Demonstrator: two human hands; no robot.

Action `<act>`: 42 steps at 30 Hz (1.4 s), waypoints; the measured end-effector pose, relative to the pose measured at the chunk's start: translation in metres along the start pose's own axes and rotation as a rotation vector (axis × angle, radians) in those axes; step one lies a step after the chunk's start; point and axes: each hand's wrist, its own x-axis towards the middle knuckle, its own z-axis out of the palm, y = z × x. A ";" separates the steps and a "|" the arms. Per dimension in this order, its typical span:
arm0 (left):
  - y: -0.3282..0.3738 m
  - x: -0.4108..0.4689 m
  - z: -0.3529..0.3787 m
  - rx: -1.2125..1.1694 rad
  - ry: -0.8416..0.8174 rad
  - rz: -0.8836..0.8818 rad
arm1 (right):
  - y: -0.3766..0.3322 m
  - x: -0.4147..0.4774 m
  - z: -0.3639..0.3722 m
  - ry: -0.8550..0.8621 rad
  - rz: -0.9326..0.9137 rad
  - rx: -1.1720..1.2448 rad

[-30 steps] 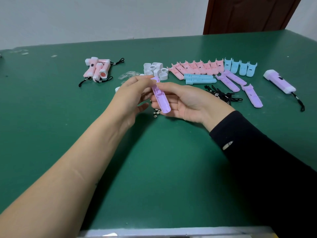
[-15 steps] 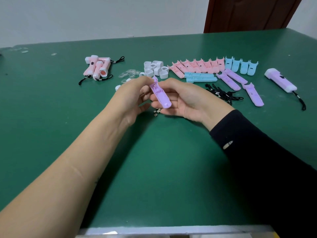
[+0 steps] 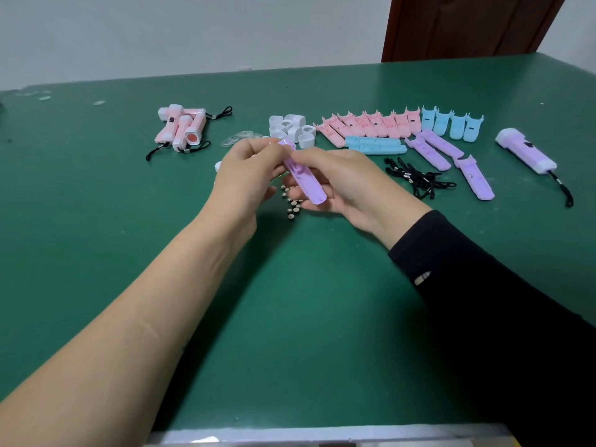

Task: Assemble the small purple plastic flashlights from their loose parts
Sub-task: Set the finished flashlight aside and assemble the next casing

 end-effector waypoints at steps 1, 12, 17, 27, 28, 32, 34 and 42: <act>0.000 0.000 0.000 -0.001 -0.007 -0.003 | 0.000 0.000 0.000 -0.010 0.002 0.018; 0.003 -0.002 -0.004 0.022 -0.176 -0.065 | -0.002 0.003 -0.010 -0.023 0.027 0.066; -0.003 -0.003 -0.001 -0.068 -0.168 -0.081 | 0.001 0.005 -0.008 0.030 0.049 0.078; -0.004 0.000 0.000 -0.194 -0.124 -0.149 | 0.006 0.009 -0.001 0.084 0.036 0.126; -0.003 0.001 -0.002 -0.194 -0.118 -0.159 | 0.006 0.010 0.002 0.094 0.030 0.139; 0.000 0.005 -0.008 -0.177 -0.096 -0.199 | 0.005 0.013 0.007 0.120 0.015 0.176; 0.001 0.006 -0.009 -0.184 -0.088 -0.207 | 0.004 0.013 0.007 0.106 0.022 0.211; 0.001 0.009 -0.013 -0.129 -0.150 -0.288 | 0.002 0.012 0.003 0.197 -0.039 0.281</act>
